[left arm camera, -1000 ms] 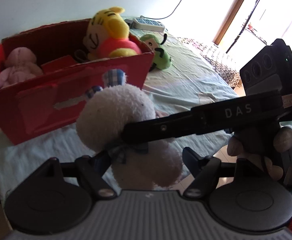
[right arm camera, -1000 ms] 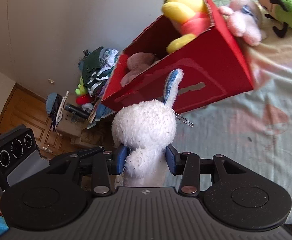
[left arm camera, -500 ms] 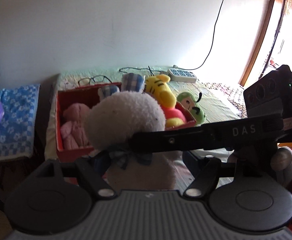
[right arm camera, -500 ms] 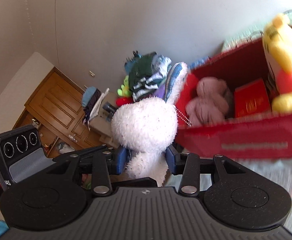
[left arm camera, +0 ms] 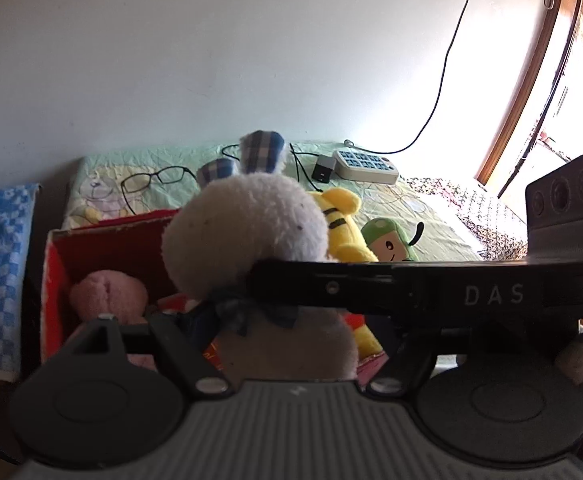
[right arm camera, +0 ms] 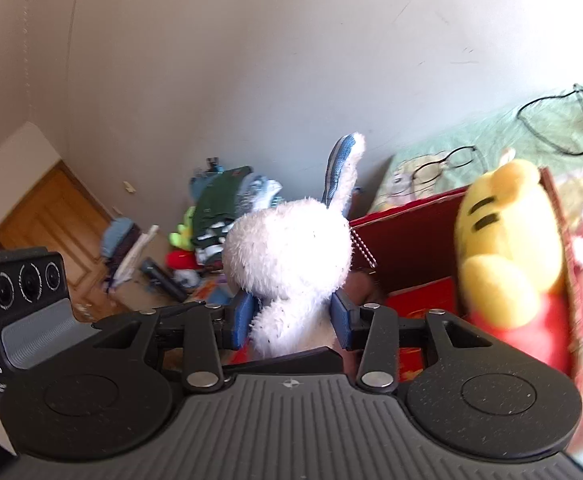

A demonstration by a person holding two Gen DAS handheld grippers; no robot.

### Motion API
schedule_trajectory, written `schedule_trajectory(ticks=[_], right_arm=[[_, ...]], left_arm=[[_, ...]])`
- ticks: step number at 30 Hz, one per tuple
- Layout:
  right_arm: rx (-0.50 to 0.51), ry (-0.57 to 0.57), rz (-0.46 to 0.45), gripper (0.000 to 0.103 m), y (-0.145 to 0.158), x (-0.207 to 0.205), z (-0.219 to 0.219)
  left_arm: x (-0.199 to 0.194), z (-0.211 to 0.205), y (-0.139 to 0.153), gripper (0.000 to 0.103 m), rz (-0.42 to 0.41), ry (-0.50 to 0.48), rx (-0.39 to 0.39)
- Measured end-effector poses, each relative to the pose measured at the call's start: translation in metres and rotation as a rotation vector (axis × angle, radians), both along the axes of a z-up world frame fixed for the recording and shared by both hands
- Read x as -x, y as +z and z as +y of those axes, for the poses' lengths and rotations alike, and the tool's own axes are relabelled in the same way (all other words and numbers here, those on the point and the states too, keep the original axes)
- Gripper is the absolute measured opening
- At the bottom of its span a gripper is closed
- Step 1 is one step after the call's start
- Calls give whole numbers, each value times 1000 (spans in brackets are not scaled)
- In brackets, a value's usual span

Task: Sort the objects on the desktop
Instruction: 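Lower the white bunny plush into the red box beside the tiger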

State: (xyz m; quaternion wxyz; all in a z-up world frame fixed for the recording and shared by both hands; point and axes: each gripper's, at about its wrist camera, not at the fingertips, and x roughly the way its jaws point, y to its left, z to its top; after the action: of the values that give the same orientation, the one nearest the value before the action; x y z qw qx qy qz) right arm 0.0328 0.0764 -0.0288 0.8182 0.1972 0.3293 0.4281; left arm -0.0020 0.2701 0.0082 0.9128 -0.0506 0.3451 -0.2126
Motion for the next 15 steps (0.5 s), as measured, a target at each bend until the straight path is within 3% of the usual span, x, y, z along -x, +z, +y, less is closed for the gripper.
schedule_trajectory(ticks=[7, 15], right_arm=[[165, -88, -16, 42, -17, -19, 9], [354, -135, -69, 42, -26, -23, 28]], left_arm=[[-32, -18, -34, 74, 103, -26, 18], [-50, -24, -59, 71, 177, -48, -31]])
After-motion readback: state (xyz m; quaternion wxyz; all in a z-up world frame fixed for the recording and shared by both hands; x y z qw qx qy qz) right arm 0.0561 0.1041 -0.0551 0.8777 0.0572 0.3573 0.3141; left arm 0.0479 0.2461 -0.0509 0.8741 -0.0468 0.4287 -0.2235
